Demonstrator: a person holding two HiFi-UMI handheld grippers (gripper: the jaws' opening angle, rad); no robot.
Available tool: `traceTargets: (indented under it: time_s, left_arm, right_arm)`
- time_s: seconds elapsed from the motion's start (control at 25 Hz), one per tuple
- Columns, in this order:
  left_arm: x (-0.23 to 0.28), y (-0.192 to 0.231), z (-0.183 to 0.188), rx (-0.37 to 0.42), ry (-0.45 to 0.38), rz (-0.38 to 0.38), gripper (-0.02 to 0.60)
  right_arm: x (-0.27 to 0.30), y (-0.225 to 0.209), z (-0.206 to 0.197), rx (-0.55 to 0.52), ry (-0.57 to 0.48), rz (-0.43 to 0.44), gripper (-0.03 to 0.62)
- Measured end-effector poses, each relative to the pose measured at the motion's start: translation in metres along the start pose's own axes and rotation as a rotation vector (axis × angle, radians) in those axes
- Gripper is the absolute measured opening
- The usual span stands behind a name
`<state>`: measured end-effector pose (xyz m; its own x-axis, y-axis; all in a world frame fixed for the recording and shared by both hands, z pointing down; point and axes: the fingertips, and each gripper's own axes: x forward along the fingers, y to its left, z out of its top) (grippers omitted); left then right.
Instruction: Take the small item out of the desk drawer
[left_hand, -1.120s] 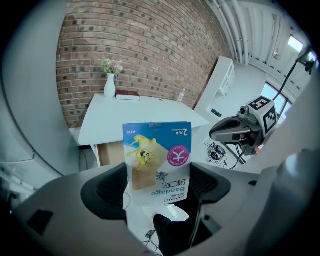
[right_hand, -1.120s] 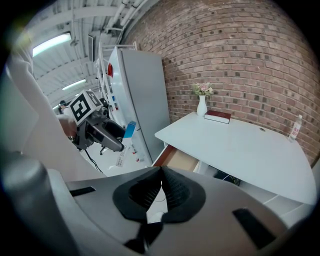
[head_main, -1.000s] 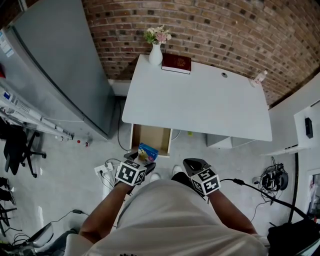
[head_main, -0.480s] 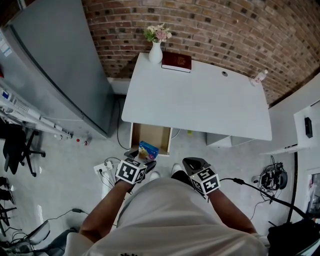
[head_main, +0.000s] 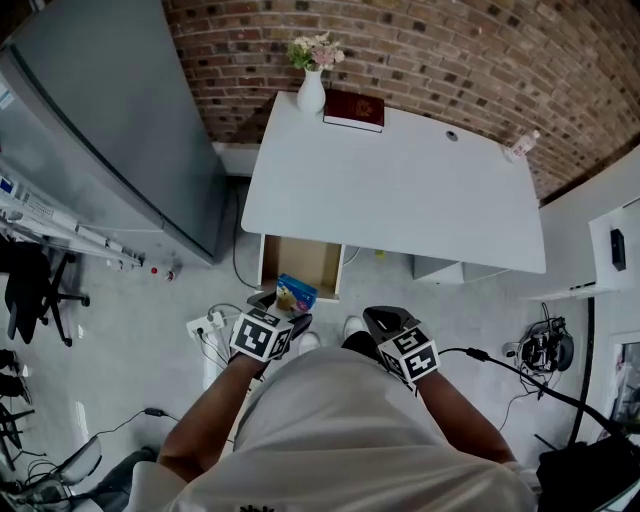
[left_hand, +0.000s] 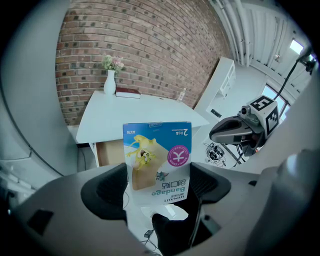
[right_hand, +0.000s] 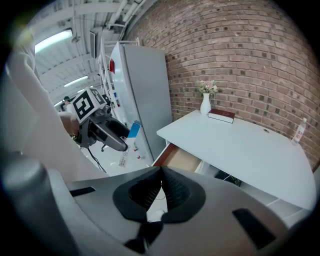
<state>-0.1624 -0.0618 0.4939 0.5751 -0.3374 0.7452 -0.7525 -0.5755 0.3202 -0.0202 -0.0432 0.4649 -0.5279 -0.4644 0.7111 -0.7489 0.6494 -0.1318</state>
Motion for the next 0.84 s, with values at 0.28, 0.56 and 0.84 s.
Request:
traceTargets:
  time_s: [0.28,0.56,0.84]
  left_arm:
    - [0.005,0.001,-0.001,0.001,0.012,-0.002,0.373]
    - [0.01,0.001,0.001,0.003,0.02,0.0,0.373]
    - [0.02,0.003,0.011,0.008,0.013,0.004,0.373]
  right_arm:
    - [0.004,0.001,0.005,0.003,-0.013,0.017,0.031]
    - [0.005,-0.005,0.002,0.005,0.001,0.019,0.031]
    - [0.005,-0.02,0.0,-0.001,0.015,0.01,0.031]
